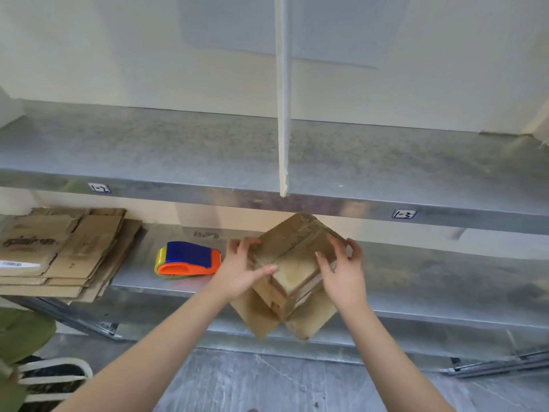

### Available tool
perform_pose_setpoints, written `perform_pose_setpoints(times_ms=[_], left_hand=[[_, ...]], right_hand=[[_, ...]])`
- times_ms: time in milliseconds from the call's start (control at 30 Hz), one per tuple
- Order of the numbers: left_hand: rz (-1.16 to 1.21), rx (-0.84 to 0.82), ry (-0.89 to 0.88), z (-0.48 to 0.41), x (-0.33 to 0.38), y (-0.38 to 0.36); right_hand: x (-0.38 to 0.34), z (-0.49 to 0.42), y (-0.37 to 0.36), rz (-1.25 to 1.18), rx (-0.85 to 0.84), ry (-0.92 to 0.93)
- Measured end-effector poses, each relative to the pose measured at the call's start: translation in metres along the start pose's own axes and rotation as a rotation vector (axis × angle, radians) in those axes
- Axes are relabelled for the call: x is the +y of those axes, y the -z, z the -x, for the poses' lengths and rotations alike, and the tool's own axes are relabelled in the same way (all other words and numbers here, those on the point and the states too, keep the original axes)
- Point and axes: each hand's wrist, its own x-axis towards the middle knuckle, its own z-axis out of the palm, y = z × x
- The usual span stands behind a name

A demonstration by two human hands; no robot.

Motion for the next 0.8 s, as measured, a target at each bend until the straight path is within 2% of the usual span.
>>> perform_pose_setpoints(times_ms=[100,233,333,467,600,733,800], left_hand=[[-0.001,0.086,-0.030,0.020,0.000,-0.016],[-0.188,-0.051,-0.111,0.025,0.002,-0.015],[-0.131,-0.157,-0.170,0.020,-0.001,-0.006],[-0.137,-0.014,-0.142,0.019,0.000,-0.017],[-0.140,-0.014,-0.177,0.015,0.005,-0.026],[-0.395,-0.012,-0.291,0.016,-0.010,-0.025],[-0.388,-0.033,-0.262,0.017,-0.005,-0.025]], right_hand=[[-0.008,0.018,-0.003,-0.223,-0.104,-0.101],[-0.007,0.030,-0.004,-0.304,-0.247,-0.067],[-0.004,0.032,0.001,-0.232,-0.267,-0.015],[-0.009,0.031,-0.002,-0.203,-0.348,0.089],[-0.006,0.014,-0.012,-0.152,-0.335,0.108],[-0.005,0.006,-0.013,-0.092,-0.362,0.119],[-0.005,0.010,-0.012,-0.059,-0.341,0.125]])
